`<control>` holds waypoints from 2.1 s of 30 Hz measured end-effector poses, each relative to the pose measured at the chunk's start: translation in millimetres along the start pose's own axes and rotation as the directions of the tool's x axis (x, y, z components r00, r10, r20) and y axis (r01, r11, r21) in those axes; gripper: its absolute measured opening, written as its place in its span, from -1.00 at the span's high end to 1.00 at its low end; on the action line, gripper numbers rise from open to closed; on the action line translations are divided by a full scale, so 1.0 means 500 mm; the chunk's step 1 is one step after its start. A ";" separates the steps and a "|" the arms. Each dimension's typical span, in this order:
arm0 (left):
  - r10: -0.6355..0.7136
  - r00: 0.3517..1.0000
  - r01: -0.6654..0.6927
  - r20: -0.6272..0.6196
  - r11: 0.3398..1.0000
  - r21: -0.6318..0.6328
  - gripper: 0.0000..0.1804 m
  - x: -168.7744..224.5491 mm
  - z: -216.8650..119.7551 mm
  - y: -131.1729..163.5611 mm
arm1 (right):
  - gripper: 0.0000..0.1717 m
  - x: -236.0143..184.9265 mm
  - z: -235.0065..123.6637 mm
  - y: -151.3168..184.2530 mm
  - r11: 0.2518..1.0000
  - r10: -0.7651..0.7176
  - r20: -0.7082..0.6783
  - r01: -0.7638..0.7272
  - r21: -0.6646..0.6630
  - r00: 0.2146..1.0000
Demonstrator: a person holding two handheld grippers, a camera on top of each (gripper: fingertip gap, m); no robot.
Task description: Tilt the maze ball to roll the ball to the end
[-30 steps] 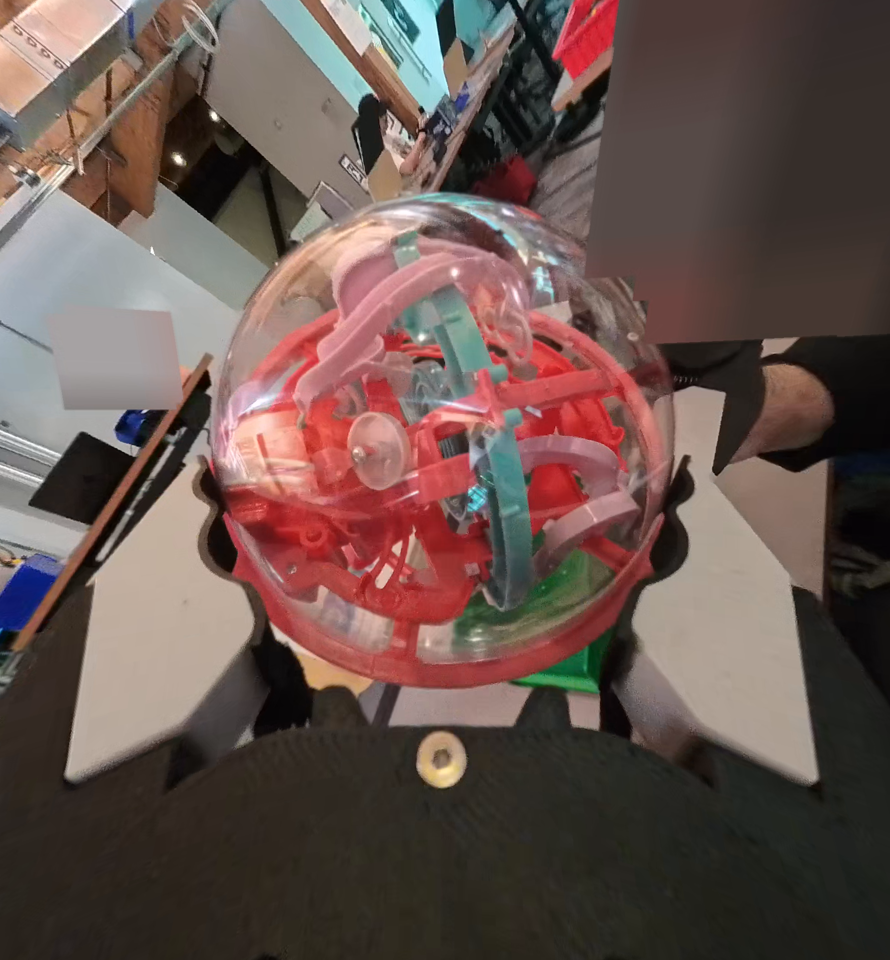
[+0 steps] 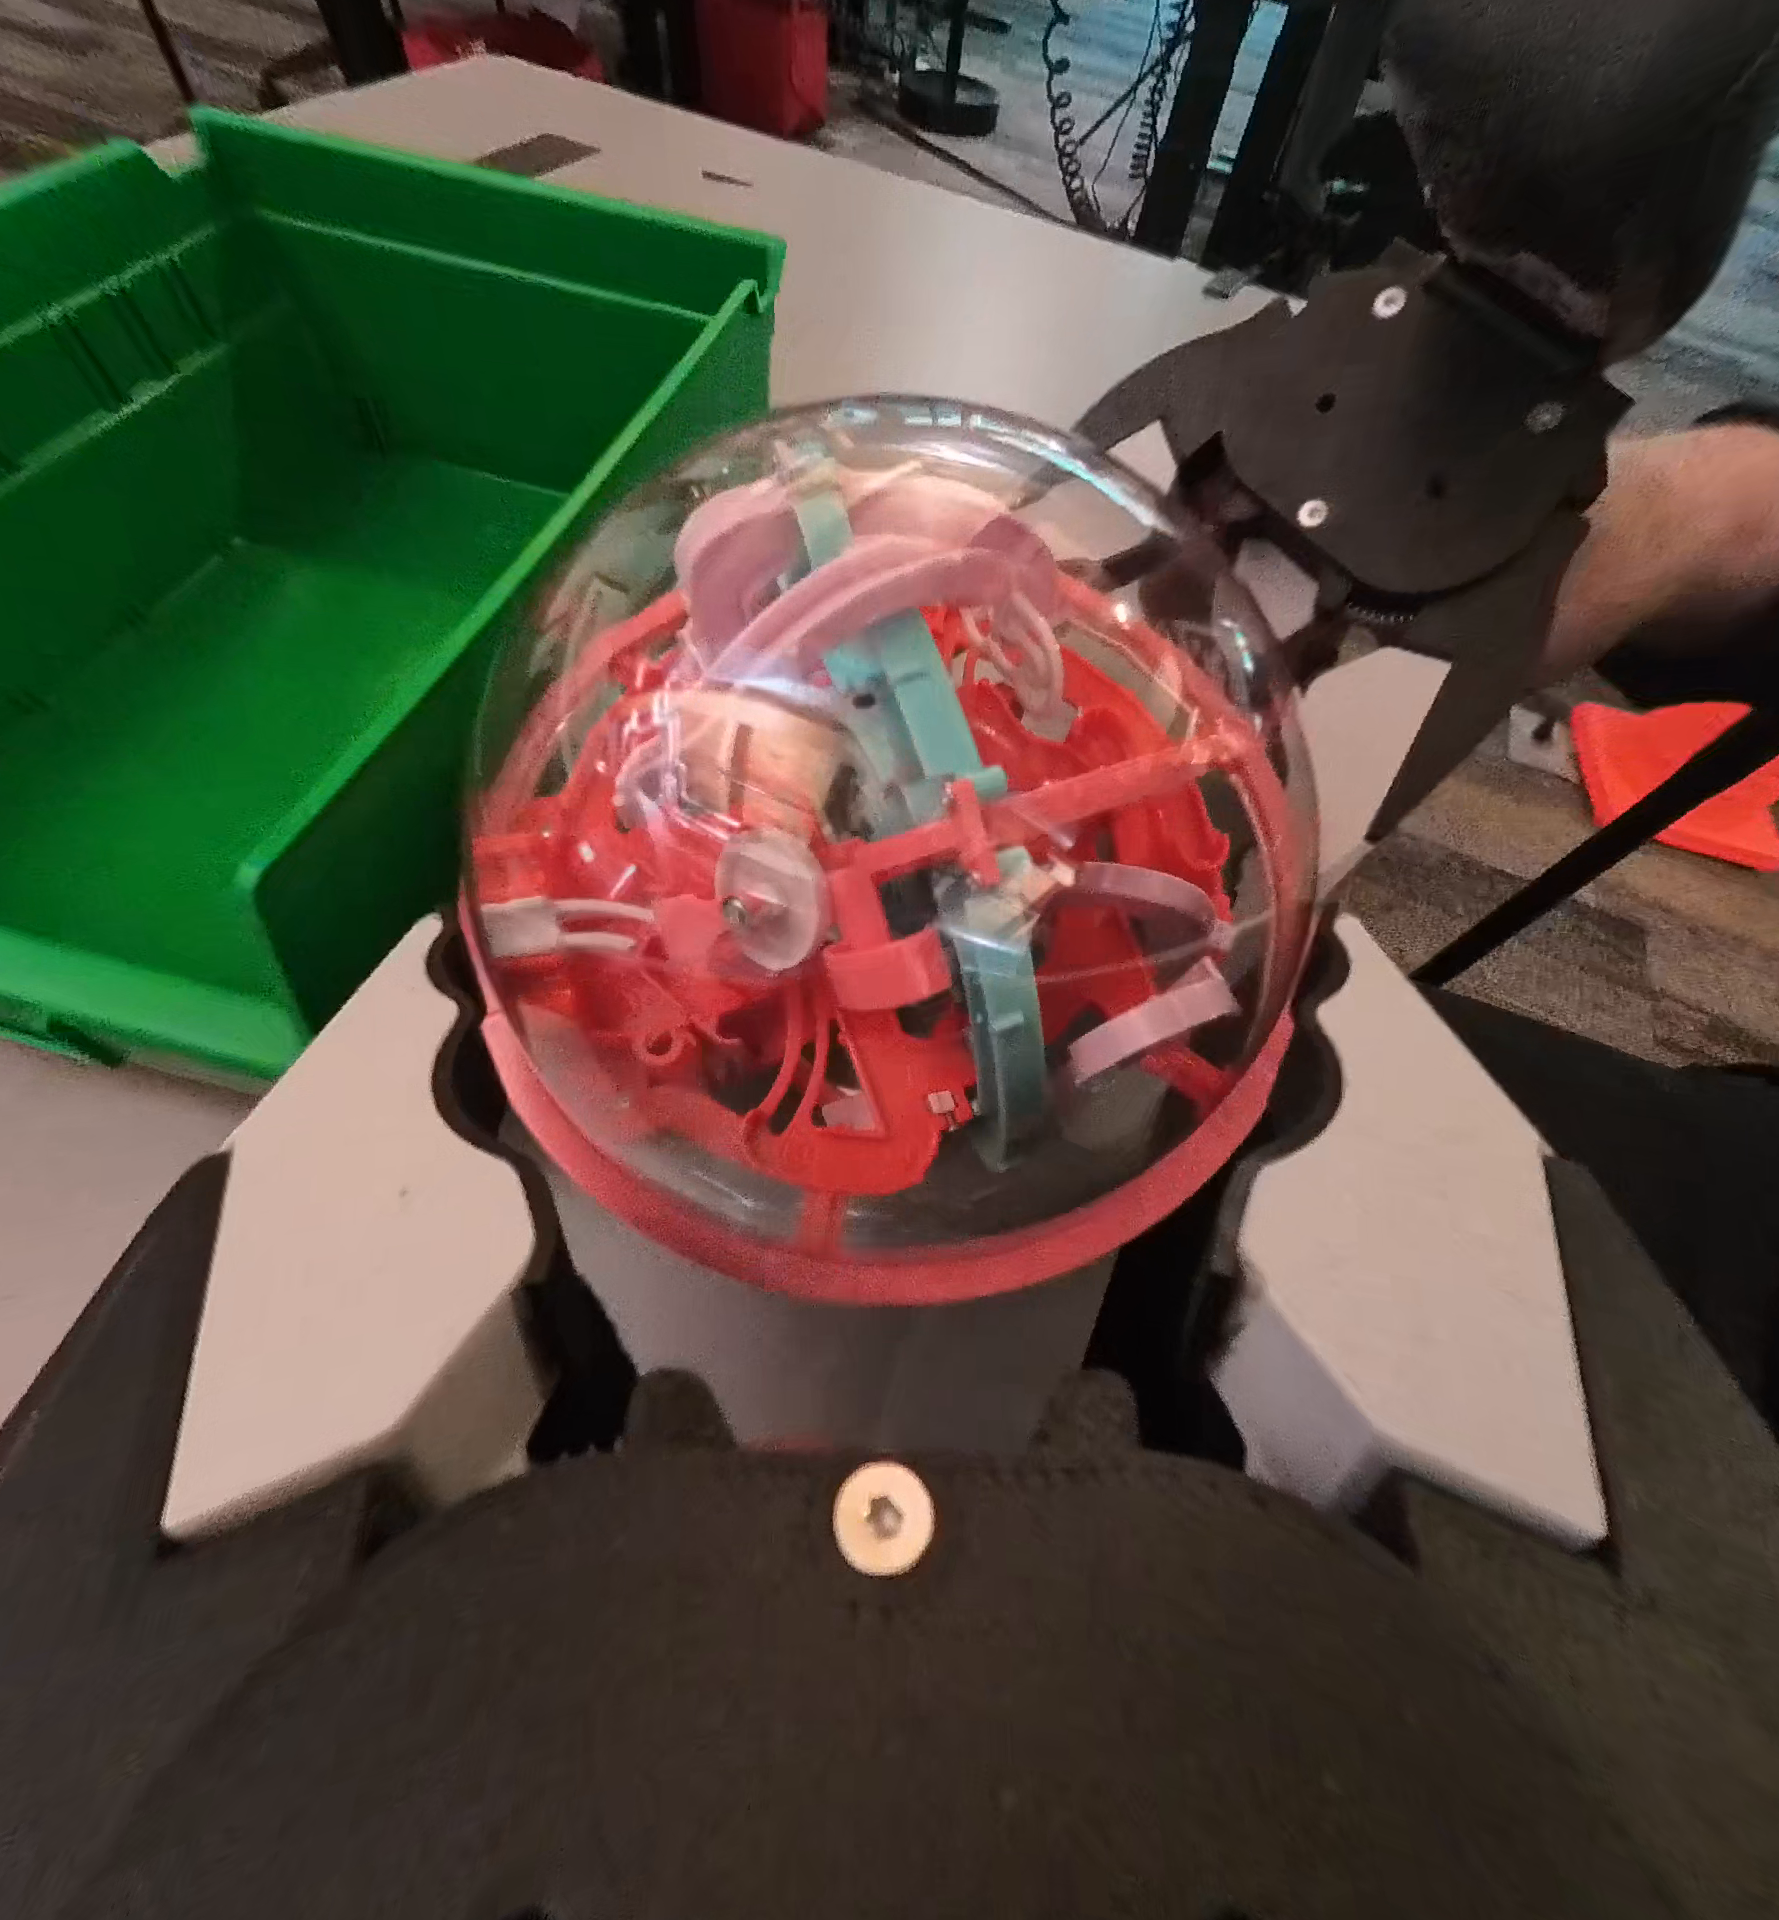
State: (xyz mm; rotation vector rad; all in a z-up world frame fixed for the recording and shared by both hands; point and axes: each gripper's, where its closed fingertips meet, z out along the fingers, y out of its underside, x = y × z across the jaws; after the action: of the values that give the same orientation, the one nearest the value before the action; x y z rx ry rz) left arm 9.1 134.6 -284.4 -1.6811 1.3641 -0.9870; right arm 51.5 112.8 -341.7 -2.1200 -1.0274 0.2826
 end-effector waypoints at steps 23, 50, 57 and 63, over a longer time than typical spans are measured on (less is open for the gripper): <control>-0.241 0.954 0.255 0.177 0.965 -0.061 -0.69 -0.294 -0.123 0.123 | -0.52 0.161 -0.031 0.162 0.980 0.192 -0.031 -0.193 -0.040 0.981; -0.202 0.756 0.396 0.622 0.899 -0.189 -0.39 -0.480 -0.165 0.236 | -0.81 0.301 -0.065 0.229 0.873 0.458 -0.328 -0.488 -0.011 0.827; -0.202 0.756 0.396 0.622 0.899 -0.189 -0.39 -0.481 -0.166 0.238 | -0.82 0.306 -0.057 0.222 0.874 0.457 -0.323 -0.486 -0.014 0.829; -0.200 0.760 0.396 0.619 0.897 -0.196 -0.44 -0.481 -0.158 0.234 | -0.82 0.311 -0.055 0.219 0.862 0.476 -0.346 -0.508 -0.002 0.809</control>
State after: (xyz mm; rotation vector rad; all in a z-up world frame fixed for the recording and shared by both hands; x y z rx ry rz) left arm -143.4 346.6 -382.1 -2.2628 0.8680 -0.3369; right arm 230.1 171.0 -382.1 -2.3935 -0.2803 0.1099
